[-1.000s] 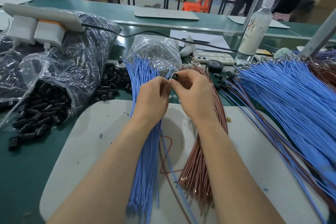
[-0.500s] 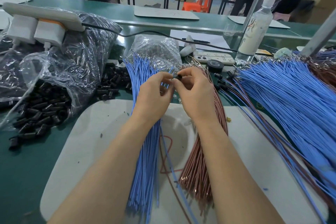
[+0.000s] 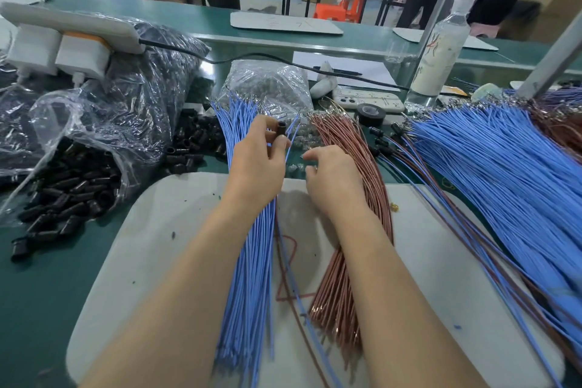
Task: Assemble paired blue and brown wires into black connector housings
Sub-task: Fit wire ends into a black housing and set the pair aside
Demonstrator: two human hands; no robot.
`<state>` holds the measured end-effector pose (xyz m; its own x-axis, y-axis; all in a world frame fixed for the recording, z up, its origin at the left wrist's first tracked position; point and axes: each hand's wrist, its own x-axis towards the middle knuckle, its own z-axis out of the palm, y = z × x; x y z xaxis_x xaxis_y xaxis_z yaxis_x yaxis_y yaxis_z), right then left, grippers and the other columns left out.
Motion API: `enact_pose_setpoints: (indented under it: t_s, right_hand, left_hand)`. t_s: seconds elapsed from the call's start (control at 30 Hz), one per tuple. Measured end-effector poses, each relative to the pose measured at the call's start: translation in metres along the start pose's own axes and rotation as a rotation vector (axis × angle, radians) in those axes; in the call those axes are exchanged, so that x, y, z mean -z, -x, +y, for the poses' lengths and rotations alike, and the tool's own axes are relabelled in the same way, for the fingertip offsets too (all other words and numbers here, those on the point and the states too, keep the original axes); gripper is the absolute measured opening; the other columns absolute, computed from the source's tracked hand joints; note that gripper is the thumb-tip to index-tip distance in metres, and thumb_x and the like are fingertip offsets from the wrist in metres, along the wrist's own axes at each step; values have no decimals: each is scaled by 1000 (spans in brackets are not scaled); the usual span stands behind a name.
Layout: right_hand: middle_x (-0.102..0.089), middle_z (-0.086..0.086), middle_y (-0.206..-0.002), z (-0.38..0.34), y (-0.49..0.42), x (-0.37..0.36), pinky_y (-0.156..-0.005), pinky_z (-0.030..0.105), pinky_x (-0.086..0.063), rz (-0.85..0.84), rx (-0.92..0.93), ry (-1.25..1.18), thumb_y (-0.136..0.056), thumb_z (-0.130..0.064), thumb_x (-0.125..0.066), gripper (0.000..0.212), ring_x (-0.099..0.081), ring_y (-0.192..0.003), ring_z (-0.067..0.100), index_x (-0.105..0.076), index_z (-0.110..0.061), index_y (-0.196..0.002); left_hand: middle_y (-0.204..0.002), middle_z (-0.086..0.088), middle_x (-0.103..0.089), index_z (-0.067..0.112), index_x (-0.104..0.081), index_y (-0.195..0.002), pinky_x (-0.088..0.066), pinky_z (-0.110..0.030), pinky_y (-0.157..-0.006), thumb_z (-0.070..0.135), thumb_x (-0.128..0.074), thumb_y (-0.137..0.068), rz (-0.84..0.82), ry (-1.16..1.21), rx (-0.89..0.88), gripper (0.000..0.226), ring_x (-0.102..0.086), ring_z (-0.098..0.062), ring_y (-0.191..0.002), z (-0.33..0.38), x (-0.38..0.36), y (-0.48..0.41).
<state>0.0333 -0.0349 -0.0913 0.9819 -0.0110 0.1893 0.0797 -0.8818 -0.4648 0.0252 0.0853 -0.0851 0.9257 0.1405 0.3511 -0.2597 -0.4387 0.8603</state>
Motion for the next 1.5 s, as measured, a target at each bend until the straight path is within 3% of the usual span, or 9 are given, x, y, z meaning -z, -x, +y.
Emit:
enact_pose_setpoints:
  t_s: [0.13, 0.37, 0.5, 0.73, 0.97, 1.17, 1.3, 1.4, 1.5]
  right_hand:
    - [-53, 6, -116, -2, -1, -6, -80, 29, -35, -9, -4, 60, -92, -8, -53, 27, -49, -111, 26, -65, -20, -113]
    - [-63, 7, -106, -1, 1, -2, -82, 28, -40, 83, -23, -131, -91, -10, -57, 12, -56, -100, 22, -66, -11, -100]
    - [-69, 7, -99, -3, 2, 5, -84, 24, -42, 165, -18, -240, -89, -10, -59, 15, -61, -95, 21, -70, -8, -99]
    - [-70, -3, -78, -10, 5, 35, -75, 21, -56, 125, 23, -849, -84, 2, -63, 20, -67, -72, 3, -68, -17, -84]
    - [-68, -4, -78, -14, 8, 36, -81, 31, -57, 141, 73, -740, -84, 2, -62, 24, -68, -79, 14, -66, -22, -79]
    - [-67, -10, -76, -13, 10, 37, -67, 14, -48, 206, 90, -593, -85, -3, -61, 18, -62, -68, 1, -72, -17, -86]
    - [-68, 4, -96, -18, 13, 32, -82, 21, -51, 154, 140, -456, -82, -14, -70, 16, -66, -84, 10, -71, -11, -98]
    - [-65, 8, -97, -21, 15, 30, -85, 30, -50, 240, 180, -395, -83, -17, -71, 15, -64, -87, 19, -70, -8, -95]
    - [-63, 8, -90, -25, 15, 28, -81, 31, -48, 336, 210, -342, -83, -18, -70, 13, -62, -82, 21, -70, -6, -89]
  left_hand:
    - [-85, 7, -65, 29, -47, -101, -43, -19, -62, 17, -50, -96, -25, 50, 31, 13, -50, 1, -56, -1, -1, 0]
    - [-92, 3, -67, 28, -49, -102, -53, -43, -84, 21, -53, -94, -78, 94, 78, 12, -66, -19, -84, 0, -1, 2]
    - [-91, 3, -65, 26, -50, -97, -55, -40, -80, 20, -58, -92, -98, 104, 68, 11, -68, -16, -82, 0, 0, 3]
    - [-99, -4, -68, 24, -51, -93, -54, -32, -81, 4, -56, -91, -125, 158, 22, 21, -67, -14, -88, -2, -1, 2]
    - [-98, 1, -68, 24, -52, -92, -50, -15, -77, 3, -58, -91, -149, 217, -21, 22, -66, -3, -86, -2, -3, 2]
    - [-102, -1, -68, 21, -52, -95, -52, -24, -87, 0, -56, -91, -154, 223, -51, 23, -66, -8, -95, -3, -4, 2]
    - [-92, 14, -63, 24, -50, -95, -49, -15, -78, -5, -50, -87, -125, 145, -128, 30, -64, 2, -85, -1, -2, 4]
    - [-88, 17, -64, 24, -49, -99, -47, -9, -69, -1, -54, -87, -113, 64, -145, 28, -62, 6, -76, -1, -2, 5]
    - [-86, 8, -67, 18, -53, -111, -46, -14, -63, 4, -59, -86, -83, -16, -115, 29, -62, -6, -70, -2, -3, 4]
